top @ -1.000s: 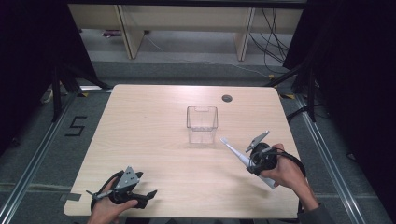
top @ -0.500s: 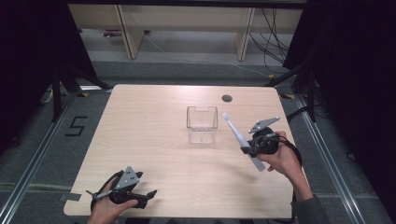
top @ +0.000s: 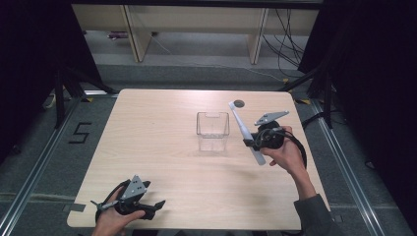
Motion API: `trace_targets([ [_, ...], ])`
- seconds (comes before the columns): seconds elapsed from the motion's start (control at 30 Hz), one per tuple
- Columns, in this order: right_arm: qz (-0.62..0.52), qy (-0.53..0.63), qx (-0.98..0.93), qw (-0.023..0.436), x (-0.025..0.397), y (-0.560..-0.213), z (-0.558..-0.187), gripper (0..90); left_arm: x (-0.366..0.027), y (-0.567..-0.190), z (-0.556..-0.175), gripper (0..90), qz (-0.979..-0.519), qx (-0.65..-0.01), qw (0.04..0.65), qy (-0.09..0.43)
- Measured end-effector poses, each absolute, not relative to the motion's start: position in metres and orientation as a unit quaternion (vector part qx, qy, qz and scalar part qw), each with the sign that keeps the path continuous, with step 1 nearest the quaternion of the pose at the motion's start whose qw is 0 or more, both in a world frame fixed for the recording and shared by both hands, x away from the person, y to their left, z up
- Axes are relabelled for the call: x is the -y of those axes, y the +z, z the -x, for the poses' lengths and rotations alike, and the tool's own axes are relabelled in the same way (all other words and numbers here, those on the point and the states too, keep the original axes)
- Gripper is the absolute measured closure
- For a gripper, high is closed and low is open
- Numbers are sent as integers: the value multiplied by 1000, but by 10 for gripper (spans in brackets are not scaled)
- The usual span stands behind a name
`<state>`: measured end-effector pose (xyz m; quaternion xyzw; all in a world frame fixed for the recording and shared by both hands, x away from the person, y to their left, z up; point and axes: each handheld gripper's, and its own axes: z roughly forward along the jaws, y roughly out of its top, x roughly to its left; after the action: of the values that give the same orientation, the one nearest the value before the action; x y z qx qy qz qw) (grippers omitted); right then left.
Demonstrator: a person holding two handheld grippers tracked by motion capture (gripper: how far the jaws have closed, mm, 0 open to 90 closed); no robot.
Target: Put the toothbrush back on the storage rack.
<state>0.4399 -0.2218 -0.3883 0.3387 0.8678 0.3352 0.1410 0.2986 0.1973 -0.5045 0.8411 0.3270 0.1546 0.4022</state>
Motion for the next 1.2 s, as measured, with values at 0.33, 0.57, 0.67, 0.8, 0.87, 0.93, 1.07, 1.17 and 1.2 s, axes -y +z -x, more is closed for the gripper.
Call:
trace_targets([
  [0.33,-344,362,-855,139,205,-376,-455,669,-197,-505,-299,151,-841,-326,402,157],
  [0.57,-343,380,-847,142,194,-367,-464,669,-197,-504,-299,151,-842,-328,400,156],
  [0.67,-348,394,-839,141,191,-363,-467,669,-197,-505,-299,151,-840,-327,404,157],
  [0.8,-341,405,-836,144,187,-359,-472,669,-197,-504,-299,151,-842,-327,400,155],
  [0.87,-340,411,-833,146,186,-358,-473,669,-198,-504,-299,151,-844,-326,395,159],
  [0.93,-336,417,-831,150,183,-357,-476,669,-197,-504,-299,152,-843,-327,396,159],
  [1.07,-334,427,-827,153,178,-352,-482,669,-197,-504,-299,151,-842,-327,399,155],
  [1.17,-338,430,-823,150,175,-349,-485,669,-197,-505,-299,151,-842,-326,400,158],
  [1.2,-336,433,-823,150,174,-348,-487,669,-198,-504,-299,151,-846,-324,393,158],
])
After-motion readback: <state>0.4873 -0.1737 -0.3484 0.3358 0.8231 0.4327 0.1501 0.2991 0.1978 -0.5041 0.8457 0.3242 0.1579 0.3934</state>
